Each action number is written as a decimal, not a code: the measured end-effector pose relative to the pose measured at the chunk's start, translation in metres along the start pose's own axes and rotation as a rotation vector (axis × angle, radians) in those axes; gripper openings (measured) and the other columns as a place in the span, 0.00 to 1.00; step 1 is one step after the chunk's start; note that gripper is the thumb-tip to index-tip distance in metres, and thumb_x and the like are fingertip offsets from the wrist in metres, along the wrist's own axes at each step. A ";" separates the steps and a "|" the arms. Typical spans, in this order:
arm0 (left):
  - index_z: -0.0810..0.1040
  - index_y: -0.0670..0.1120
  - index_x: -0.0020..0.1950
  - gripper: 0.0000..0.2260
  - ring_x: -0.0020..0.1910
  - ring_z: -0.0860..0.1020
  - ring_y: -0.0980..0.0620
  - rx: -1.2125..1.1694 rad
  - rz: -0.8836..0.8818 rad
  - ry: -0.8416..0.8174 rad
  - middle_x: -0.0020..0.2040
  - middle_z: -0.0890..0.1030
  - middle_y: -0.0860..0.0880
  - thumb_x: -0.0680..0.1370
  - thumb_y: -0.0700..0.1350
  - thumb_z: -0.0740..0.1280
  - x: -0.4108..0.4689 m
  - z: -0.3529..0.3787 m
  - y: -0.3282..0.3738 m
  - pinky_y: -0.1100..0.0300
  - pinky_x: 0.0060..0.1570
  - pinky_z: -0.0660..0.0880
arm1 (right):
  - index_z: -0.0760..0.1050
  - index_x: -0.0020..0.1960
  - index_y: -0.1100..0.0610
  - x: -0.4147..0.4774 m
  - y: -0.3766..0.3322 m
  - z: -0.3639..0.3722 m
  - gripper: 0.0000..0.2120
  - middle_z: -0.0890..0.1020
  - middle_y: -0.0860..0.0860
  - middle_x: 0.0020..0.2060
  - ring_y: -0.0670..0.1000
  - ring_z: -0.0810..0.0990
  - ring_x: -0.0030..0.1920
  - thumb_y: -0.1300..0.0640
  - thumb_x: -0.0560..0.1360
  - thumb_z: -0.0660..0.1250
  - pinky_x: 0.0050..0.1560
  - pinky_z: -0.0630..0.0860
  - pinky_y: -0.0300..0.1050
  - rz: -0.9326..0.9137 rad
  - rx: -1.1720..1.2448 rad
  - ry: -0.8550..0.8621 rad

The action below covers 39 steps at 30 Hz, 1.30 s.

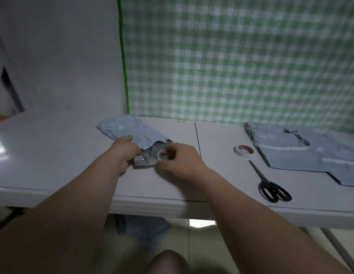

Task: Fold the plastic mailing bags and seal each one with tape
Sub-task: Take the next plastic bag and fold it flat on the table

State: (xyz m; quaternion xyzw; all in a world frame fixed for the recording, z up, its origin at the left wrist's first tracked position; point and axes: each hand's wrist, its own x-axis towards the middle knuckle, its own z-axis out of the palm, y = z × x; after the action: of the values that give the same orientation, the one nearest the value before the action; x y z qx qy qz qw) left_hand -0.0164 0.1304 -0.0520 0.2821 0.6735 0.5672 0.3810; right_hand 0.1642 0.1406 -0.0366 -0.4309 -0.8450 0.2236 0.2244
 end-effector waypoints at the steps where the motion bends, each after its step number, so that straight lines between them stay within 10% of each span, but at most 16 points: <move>1: 0.66 0.44 0.72 0.31 0.59 0.74 0.44 -0.016 -0.011 -0.034 0.69 0.70 0.44 0.72 0.24 0.61 -0.003 0.006 0.003 0.56 0.49 0.79 | 0.78 0.49 0.55 -0.001 0.008 -0.007 0.12 0.81 0.50 0.44 0.52 0.79 0.47 0.50 0.69 0.69 0.47 0.77 0.46 0.051 0.010 0.027; 4: 0.73 0.43 0.65 0.25 0.53 0.75 0.45 -0.004 -0.055 -0.162 0.64 0.75 0.41 0.72 0.24 0.58 -0.011 0.026 0.007 0.62 0.33 0.78 | 0.75 0.41 0.54 -0.004 0.037 -0.028 0.09 0.78 0.50 0.37 0.54 0.77 0.44 0.48 0.71 0.65 0.36 0.71 0.44 0.176 -0.060 0.128; 9: 0.75 0.48 0.61 0.24 0.54 0.76 0.45 0.126 -0.031 -0.386 0.61 0.77 0.43 0.73 0.25 0.58 -0.034 0.074 0.009 0.59 0.41 0.75 | 0.73 0.62 0.57 -0.019 0.083 -0.067 0.20 0.78 0.55 0.56 0.58 0.71 0.60 0.47 0.74 0.63 0.53 0.71 0.50 0.353 -0.306 0.273; 18: 0.79 0.48 0.50 0.17 0.35 0.72 0.52 0.464 -0.028 -0.695 0.40 0.76 0.47 0.73 0.30 0.59 -0.082 0.141 0.020 0.65 0.25 0.67 | 0.71 0.58 0.55 -0.041 0.134 -0.098 0.14 0.75 0.56 0.59 0.58 0.68 0.62 0.49 0.77 0.57 0.56 0.65 0.51 0.621 -0.592 0.316; 24: 0.79 0.43 0.58 0.19 0.42 0.75 0.46 0.650 -0.003 -0.656 0.45 0.78 0.43 0.71 0.29 0.59 -0.080 0.104 0.033 0.58 0.39 0.71 | 0.71 0.60 0.56 -0.042 0.128 -0.095 0.13 0.74 0.57 0.60 0.58 0.67 0.63 0.53 0.78 0.56 0.56 0.65 0.51 0.598 -0.628 0.302; 31: 0.81 0.35 0.50 0.09 0.39 0.77 0.46 0.728 0.149 -0.350 0.48 0.82 0.37 0.72 0.35 0.65 -0.070 0.066 0.033 0.57 0.38 0.74 | 0.74 0.65 0.57 -0.022 0.073 -0.078 0.18 0.78 0.56 0.60 0.57 0.73 0.62 0.52 0.78 0.59 0.59 0.69 0.47 0.296 -0.098 0.331; 39: 0.80 0.44 0.42 0.03 0.35 0.76 0.52 0.594 -0.116 -0.690 0.36 0.78 0.47 0.74 0.42 0.71 -0.090 0.035 0.035 0.61 0.36 0.77 | 0.73 0.59 0.54 -0.019 0.050 -0.048 0.16 0.78 0.55 0.52 0.57 0.77 0.56 0.63 0.72 0.66 0.57 0.74 0.47 0.488 0.224 0.137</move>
State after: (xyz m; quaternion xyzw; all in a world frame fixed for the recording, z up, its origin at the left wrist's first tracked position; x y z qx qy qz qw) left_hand 0.0601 0.0835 -0.0026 0.5134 0.6551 0.2002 0.5168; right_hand 0.2326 0.1603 -0.0305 -0.6083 -0.6690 0.3333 0.2670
